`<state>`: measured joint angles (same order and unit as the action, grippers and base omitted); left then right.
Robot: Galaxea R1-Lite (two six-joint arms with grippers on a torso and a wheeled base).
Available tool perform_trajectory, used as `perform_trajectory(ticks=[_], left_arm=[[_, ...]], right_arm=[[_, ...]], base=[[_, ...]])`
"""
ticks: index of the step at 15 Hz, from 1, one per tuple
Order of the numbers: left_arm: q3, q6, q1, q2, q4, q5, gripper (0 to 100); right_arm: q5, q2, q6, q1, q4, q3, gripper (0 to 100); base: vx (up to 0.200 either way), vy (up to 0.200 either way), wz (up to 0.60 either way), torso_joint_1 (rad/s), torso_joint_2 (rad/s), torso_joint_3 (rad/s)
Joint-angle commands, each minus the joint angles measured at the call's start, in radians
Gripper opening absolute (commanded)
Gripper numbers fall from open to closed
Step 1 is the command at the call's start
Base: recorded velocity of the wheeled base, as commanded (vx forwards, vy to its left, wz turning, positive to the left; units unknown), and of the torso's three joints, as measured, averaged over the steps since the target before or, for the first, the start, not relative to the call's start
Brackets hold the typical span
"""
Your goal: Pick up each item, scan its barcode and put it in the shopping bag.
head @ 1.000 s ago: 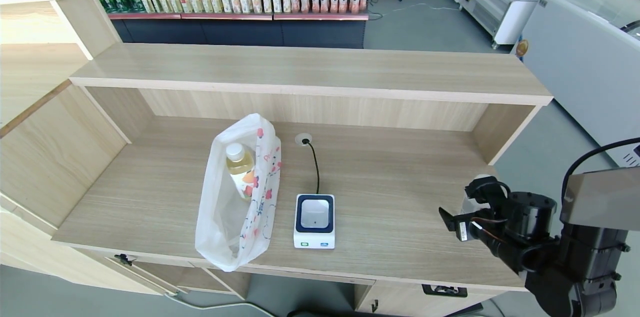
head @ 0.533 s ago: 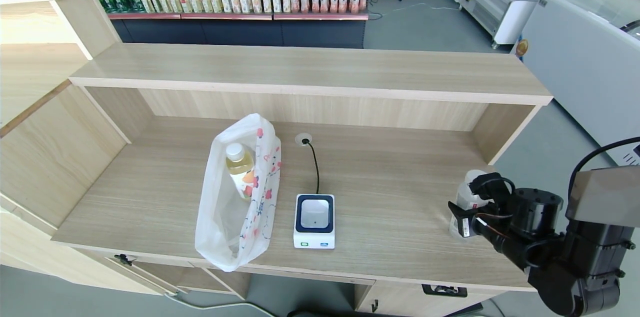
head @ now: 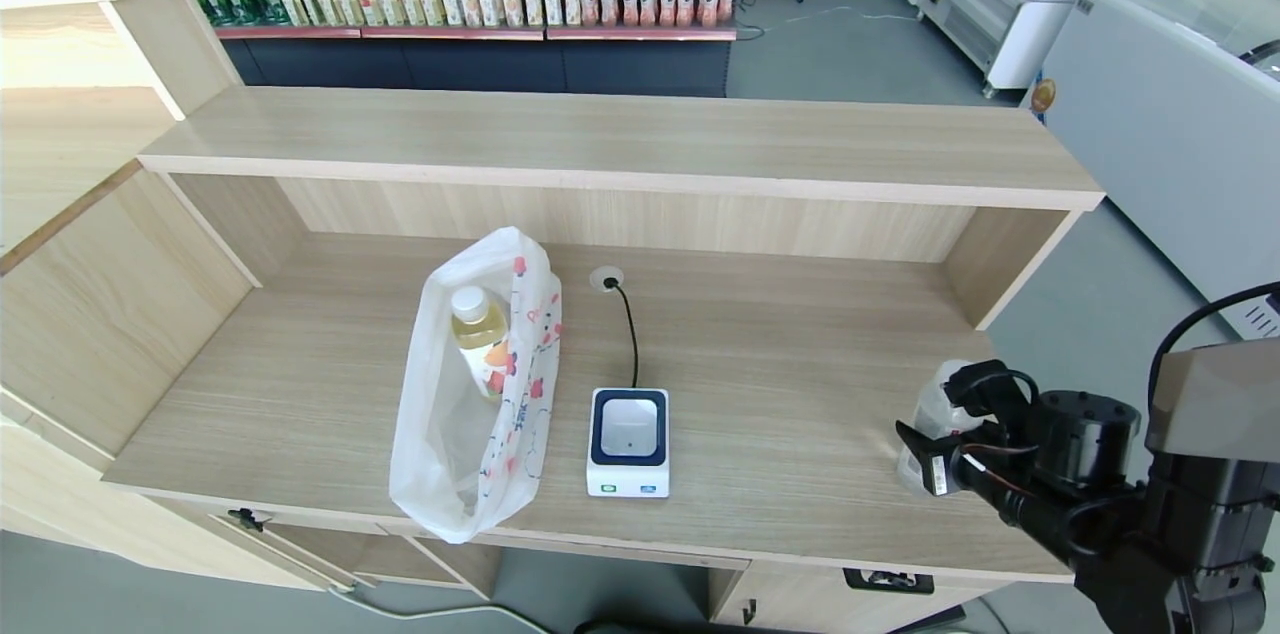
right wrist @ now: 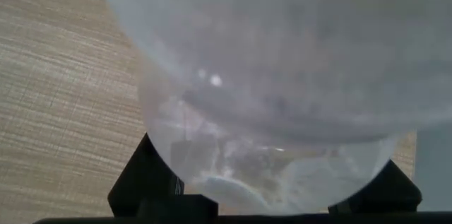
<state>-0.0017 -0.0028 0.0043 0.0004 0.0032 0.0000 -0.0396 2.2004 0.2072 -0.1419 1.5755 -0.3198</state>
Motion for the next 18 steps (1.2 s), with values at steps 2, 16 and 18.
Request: perform_trajectory(ticks=[2, 16, 18], left_arm=[[0.000, 0.000, 0.000, 0.000, 0.000, 0.000, 100], [0.000, 0.000, 0.000, 0.000, -0.002, 0.000, 100], [0.000, 0.000, 0.000, 0.000, 0.000, 0.000, 100]], right_arm=[[0.007, -0.018, -0.003, -0.002, -0.005, 0.016, 0], [0.514, -0.496, -0.416, -0.067, -0.249, -0.045, 0], [0.583, -0.541, -0.402, -0.120, -0.250, -0.031, 0]], base=[[0.000, 0.000, 0.00, 0.000, 0.00, 0.000], [0.000, 0.000, 0.00, 0.000, 0.00, 0.000], [0.000, 0.000, 0.00, 0.000, 0.00, 0.000]])
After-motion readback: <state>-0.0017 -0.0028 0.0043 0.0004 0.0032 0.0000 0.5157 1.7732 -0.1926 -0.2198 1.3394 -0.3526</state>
